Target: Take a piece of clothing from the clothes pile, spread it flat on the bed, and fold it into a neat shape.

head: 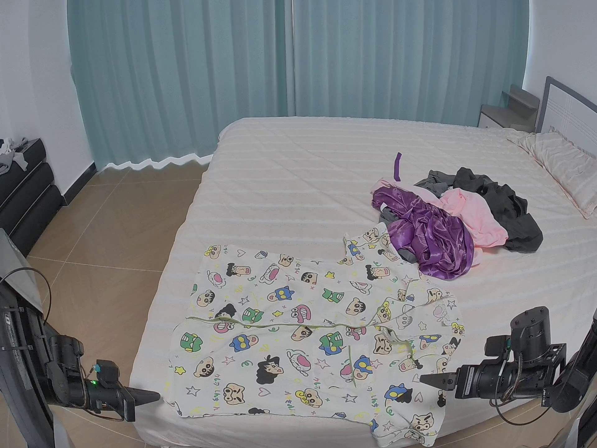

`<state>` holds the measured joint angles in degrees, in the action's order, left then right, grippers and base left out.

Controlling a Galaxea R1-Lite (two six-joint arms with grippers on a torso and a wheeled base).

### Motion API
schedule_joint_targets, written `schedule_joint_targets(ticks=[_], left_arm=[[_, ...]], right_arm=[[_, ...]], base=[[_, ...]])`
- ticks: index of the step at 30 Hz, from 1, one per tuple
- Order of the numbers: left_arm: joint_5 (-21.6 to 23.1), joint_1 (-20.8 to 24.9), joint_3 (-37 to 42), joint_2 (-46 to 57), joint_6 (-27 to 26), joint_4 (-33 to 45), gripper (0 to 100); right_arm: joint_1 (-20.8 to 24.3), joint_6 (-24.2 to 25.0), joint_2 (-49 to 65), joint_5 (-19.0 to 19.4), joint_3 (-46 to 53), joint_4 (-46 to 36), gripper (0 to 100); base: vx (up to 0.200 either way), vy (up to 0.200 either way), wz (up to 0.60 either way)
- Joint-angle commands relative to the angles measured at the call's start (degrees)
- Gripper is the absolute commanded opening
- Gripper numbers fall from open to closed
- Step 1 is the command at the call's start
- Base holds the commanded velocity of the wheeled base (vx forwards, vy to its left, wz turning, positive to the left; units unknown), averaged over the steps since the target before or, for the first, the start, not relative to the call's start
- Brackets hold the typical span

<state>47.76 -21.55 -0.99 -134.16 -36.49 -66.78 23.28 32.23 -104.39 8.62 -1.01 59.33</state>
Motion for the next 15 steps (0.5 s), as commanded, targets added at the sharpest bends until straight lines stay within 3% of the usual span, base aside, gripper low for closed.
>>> schedule_joint_targets(ticks=[1, 3, 6, 10, 11, 12, 15], left_arm=[[-1.80, 0.63, -2.79, 14.45, 17.50, -0.02, 0], [-5.22, 3.36, -4.55, 18.05, 26.47, -0.02, 0], [-14.54, 10.39, -7.54, 23.50, 45.10, -0.19, 0], [-24.12, 17.95, -10.97, 27.81, 59.60, -0.10, 0], [-25.35, 18.74, -11.14, 28.25, 61.01, -0.10, 0], [-29.57, 21.64, -12.20, 28.95, 65.67, -0.10, 0], [-36.16, 25.33, -14.04, 28.95, 71.29, 0.51, 0]], right_arm=[[-2.01, 0.81, -0.47, -0.01, -0.04, 2.46, 100], [-2.63, 1.69, -0.73, -0.09, -1.54, 2.46, 100], [-4.39, 2.05, -0.90, -0.18, -4.00, 1.84, 100], [-6.41, 2.13, -0.38, -0.44, -6.55, 1.75, 100], [-6.76, 2.13, -0.38, -0.53, -6.90, 1.75, 100], [-7.55, 2.13, -0.20, -0.62, -8.22, 1.66, 100], [-8.78, 2.31, -0.20, -0.71, -10.24, 1.23, 100]], base=[[0.000, 0.000, 0.00], [0.000, 0.000, 0.00], [0.000, 0.000, 0.00], [0.000, 0.000, 0.00], [0.000, 0.000, 0.00], [0.000, 0.000, 0.00], [0.000, 0.000, 0.00]])
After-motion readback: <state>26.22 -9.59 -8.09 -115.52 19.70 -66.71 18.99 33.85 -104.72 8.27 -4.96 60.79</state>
